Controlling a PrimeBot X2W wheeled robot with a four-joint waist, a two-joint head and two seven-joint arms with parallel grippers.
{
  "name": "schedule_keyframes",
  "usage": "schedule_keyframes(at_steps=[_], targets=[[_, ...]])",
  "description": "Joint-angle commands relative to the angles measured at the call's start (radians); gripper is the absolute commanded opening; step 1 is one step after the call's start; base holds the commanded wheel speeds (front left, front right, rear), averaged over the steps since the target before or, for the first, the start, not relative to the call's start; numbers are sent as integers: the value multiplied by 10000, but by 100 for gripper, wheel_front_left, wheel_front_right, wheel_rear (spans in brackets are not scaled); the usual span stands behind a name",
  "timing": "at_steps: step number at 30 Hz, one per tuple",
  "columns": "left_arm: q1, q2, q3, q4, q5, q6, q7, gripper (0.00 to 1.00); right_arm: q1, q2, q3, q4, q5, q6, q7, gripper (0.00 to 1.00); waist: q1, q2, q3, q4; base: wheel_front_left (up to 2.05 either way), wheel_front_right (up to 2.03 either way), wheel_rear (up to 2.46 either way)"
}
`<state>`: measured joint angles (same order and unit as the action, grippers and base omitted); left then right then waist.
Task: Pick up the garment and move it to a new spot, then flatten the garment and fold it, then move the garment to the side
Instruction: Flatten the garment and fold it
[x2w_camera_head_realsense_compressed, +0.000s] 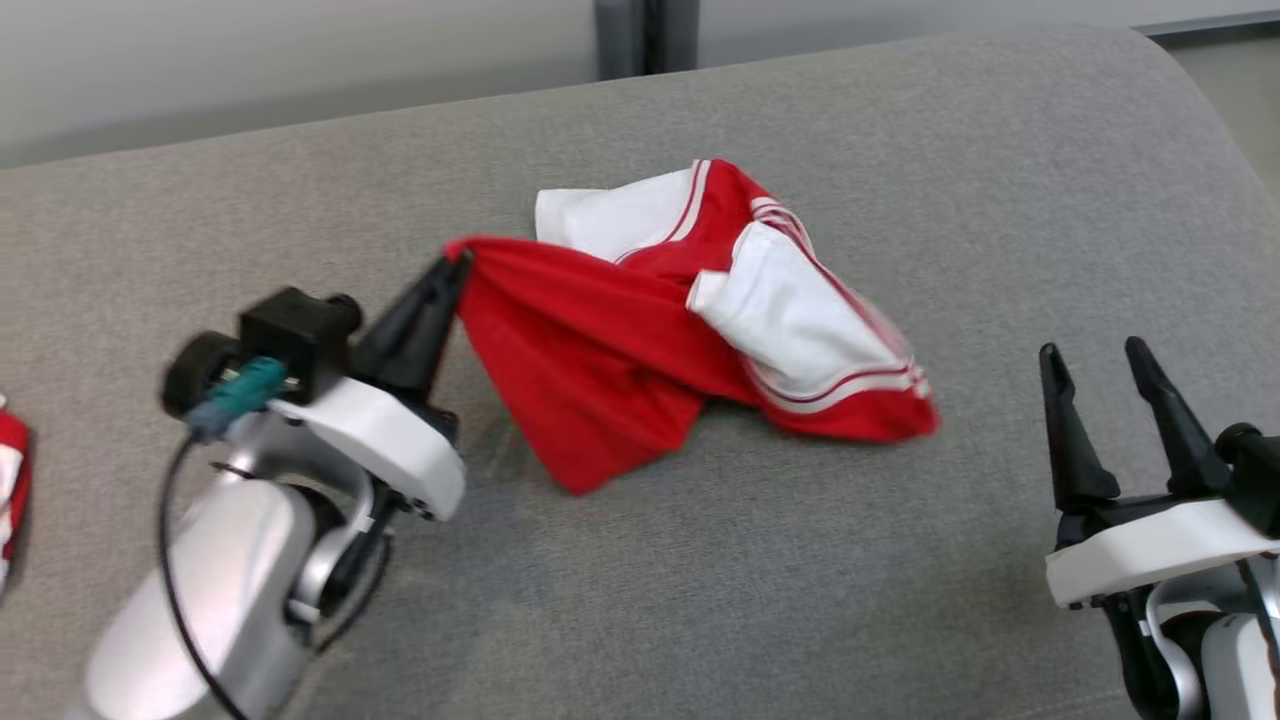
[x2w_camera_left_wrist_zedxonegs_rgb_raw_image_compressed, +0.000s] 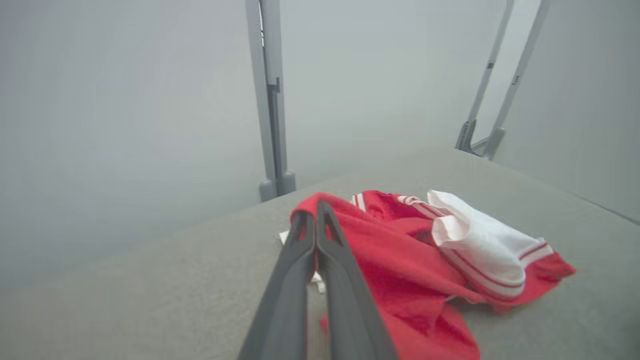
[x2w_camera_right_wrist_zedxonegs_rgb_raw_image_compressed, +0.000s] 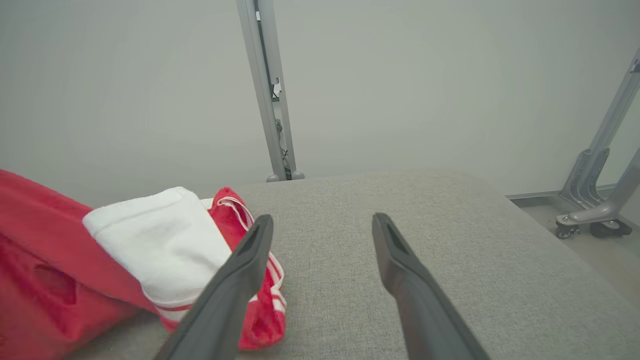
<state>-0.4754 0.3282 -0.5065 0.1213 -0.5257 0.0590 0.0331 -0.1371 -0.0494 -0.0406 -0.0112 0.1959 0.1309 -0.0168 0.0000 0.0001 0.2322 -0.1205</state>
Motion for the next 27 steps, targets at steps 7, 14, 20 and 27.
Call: schedule_keyframes(at_steps=[7,14,20,27], targets=[[663,1460,824,-2585,600,922,225,0,-124,-39,-492,-370,-56,-3,228,100,0,-1,-171,824,0,0,0],[2672,1515,712,-2892,283,1576,359,0,16,-38,-611,-447,23,-3,327,100,0,-1,-107,1152,0,0,0],[4164,904,529,-1449,-593,1514,-80,0,91,-41,-592,-421,52,-3,436,100,0,-1,-139,1412,0,0,0],[4508,256,615,-13,-1117,1256,-928,0,267,-43,-690,-476,62,-3,558,100,0,-1,-285,1653,0,0,0]])
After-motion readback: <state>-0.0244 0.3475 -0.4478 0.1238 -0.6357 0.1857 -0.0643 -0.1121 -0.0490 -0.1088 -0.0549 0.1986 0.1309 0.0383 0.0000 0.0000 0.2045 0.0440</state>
